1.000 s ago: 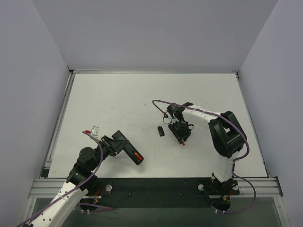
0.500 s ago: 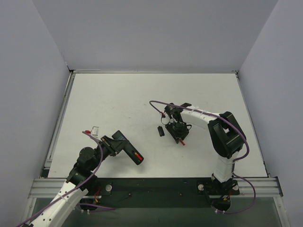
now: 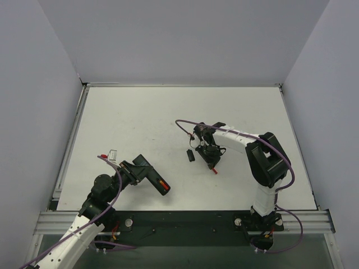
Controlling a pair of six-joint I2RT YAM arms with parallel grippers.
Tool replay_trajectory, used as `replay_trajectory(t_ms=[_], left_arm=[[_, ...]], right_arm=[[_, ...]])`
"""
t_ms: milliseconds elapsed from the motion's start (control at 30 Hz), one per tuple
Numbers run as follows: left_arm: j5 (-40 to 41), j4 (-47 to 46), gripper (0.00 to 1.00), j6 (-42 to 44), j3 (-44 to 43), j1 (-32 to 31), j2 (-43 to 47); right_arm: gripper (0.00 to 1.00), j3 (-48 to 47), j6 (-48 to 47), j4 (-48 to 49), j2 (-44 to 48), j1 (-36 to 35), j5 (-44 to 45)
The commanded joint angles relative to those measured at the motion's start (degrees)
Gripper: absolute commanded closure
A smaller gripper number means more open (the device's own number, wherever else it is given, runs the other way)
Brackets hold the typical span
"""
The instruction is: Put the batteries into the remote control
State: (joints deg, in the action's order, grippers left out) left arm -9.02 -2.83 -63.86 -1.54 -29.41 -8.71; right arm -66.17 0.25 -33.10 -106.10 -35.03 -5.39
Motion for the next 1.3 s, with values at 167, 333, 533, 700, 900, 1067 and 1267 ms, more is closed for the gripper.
replay_trajectory(t_ms=[167, 333, 533, 700, 900, 1067, 1267], left_arm=[[-1.18, -7.71, 1.0, -0.57, -0.75, 0.32, -1.57], [-0.74, -12.37, 1.0, -1.8, 1.27, 0.32, -1.75], [-0.21, -14.75, 1.0, -2.33, 1.28, 0.32, -3.32], [-0.3, -16.24, 1.0, -2.15, 0.66, 0.32, -4.82], [-0.3, -17.12, 1.0, -2.24, 0.05, 0.32, -5.7], [0.14, -17.65, 1.0, -2.85, 0.22, 0.32, -5.35], [0.75, -18.17, 1.0, -3.9, 0.49, 0.32, -4.39]], right_arm=[[1.0, 1.57, -0.69, 1.19, 6.6, -1.36, 0.82], [1.0, 1.13, 2.12, 4.09, 18.44, -4.43, -1.64], [1.0, 0.69, 7.83, 11.99, 29.18, -12.25, -2.34], [1.0, 3.06, 12.13, 21.83, 34.73, -19.46, -2.26], [1.0, 5.44, 13.72, 31.95, 36.41, -26.84, -1.82], [1.0, 3.95, 14.95, 32.66, 33.07, -30.01, -3.4], [1.0, 3.24, 16.19, 34.23, 29.38, -32.29, -4.19]])
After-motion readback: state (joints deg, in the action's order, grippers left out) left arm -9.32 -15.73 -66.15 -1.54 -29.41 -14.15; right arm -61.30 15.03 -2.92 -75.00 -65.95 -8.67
